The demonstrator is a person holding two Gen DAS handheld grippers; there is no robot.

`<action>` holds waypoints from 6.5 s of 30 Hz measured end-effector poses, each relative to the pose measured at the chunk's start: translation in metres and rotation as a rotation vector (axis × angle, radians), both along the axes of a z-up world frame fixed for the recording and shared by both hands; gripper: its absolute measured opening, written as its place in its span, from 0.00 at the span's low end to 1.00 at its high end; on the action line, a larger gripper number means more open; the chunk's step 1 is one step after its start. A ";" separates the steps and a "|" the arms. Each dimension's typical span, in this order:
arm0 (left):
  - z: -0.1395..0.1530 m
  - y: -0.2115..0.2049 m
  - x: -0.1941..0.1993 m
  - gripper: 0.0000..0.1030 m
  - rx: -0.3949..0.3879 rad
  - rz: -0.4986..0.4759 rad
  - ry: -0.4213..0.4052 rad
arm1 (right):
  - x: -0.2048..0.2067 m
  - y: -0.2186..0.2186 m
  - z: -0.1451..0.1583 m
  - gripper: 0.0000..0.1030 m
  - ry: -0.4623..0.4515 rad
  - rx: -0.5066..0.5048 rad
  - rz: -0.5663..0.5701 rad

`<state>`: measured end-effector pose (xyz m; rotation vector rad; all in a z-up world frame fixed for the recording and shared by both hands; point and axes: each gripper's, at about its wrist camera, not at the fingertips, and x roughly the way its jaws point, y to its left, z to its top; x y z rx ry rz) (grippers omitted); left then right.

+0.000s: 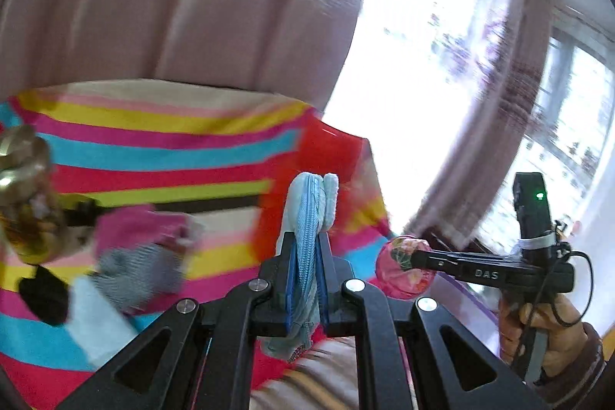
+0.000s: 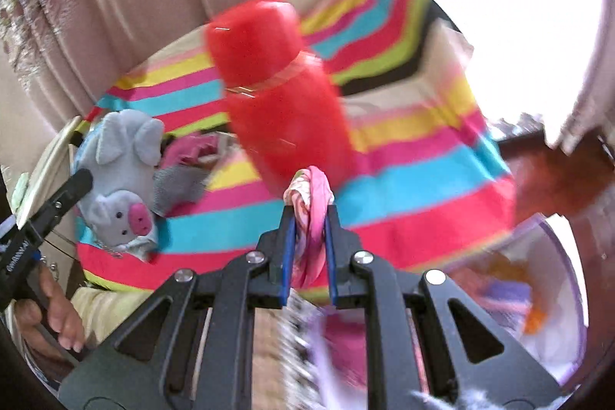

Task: Organize soft objects
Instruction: 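Carry both pouches over the box and open both tools to drop them, then move both tools back to the pile beside the glass jar, then grasp the black sock with the left tool while the right tool grasps a black band, then carry both black items over the box and open both tools to drop them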

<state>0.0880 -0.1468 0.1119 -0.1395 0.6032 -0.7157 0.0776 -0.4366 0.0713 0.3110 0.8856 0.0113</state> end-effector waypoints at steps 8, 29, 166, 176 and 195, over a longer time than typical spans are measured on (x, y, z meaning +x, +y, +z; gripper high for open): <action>-0.014 -0.076 -0.038 0.10 -0.020 -0.228 0.130 | -0.069 -0.075 -0.027 0.17 0.094 -0.002 -0.143; -0.104 -0.216 -0.120 0.19 0.214 -0.699 0.652 | -0.163 -0.152 -0.048 0.17 0.187 0.020 -0.293; -0.127 0.205 0.118 0.22 -0.059 0.731 0.265 | 0.233 0.280 -0.048 0.36 -0.122 -0.221 0.779; -0.089 0.192 0.084 0.21 -0.111 0.689 0.189 | 0.142 0.203 -0.007 0.36 -0.191 -0.174 0.617; -0.034 0.022 0.015 0.21 -0.089 0.205 0.161 | -0.032 -0.048 -0.021 0.36 -0.003 -0.242 0.099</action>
